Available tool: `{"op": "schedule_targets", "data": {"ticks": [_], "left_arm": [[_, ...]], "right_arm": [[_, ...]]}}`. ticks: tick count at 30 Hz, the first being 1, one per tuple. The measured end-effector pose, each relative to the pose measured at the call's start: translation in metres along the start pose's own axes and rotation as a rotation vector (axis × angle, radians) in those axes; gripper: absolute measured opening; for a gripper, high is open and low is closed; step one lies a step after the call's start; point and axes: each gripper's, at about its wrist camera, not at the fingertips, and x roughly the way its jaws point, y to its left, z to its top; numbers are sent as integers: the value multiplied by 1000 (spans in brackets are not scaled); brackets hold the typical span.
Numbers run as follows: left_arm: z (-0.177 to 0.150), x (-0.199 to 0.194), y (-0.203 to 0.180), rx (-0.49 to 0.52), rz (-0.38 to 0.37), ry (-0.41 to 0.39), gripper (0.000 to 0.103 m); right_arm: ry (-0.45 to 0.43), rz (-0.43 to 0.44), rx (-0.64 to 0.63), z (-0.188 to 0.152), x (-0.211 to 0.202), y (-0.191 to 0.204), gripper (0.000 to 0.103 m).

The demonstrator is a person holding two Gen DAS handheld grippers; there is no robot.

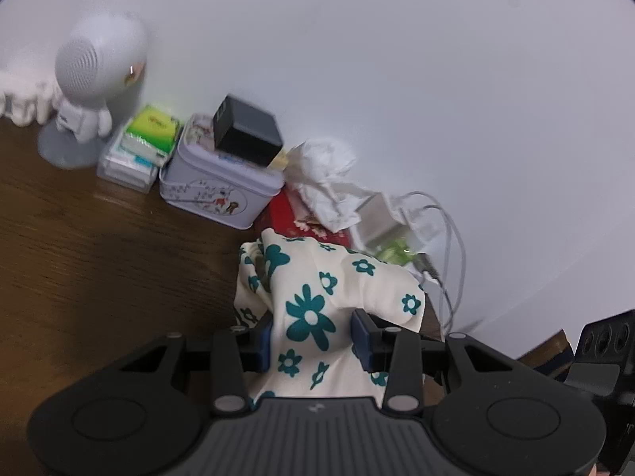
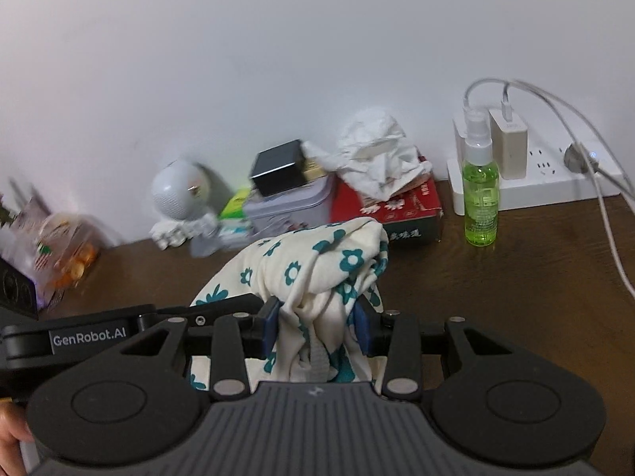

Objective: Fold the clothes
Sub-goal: 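Carry the bundle with both grippers to the wall beside the boxes, release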

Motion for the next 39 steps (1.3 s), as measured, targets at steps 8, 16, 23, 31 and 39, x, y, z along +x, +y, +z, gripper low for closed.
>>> {"op": "schedule_targets", "data": {"ticks": [8,16,23,31,39], "left_arm": [[-9,26,12,-3,12,14,46],[-1,-28,-9,126,33,-125,44],[-11,4,-27,229,85,-105,8],[-21,20,-20,238,103,-91,7],[-45,-68,-52,373,123,-246,89]], "right_arm": [[11,27,93,-11,30,-38,51],[-232,21,118,-7,-35,-39,56],[-284,-170,-207,-7,-16,27,16],[-214,-265,-239,-21,28,14,12],[-332,-171,-208,-30,-59,31,57]]}}
